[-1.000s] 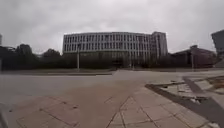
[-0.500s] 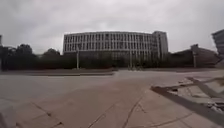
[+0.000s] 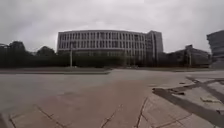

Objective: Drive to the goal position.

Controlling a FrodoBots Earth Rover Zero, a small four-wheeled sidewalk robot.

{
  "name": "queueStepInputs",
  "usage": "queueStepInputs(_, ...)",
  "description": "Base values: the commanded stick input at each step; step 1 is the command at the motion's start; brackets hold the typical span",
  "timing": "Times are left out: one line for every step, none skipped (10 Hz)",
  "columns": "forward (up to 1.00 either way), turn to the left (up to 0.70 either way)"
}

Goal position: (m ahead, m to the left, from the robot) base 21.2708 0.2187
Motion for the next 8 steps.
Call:
queueStepInputs(1.0,0.0)
queueStepInputs(1.0,0.0)
queueStepInputs(1.0,0.0)
queueStepInputs(1.0,0.0)
queueStepInputs(1.0,-0.02)
queueStepInputs(1.0,-0.22)
queueStepInputs(1.0,-0.28)
queueStepInputs(1.0,-0.32)
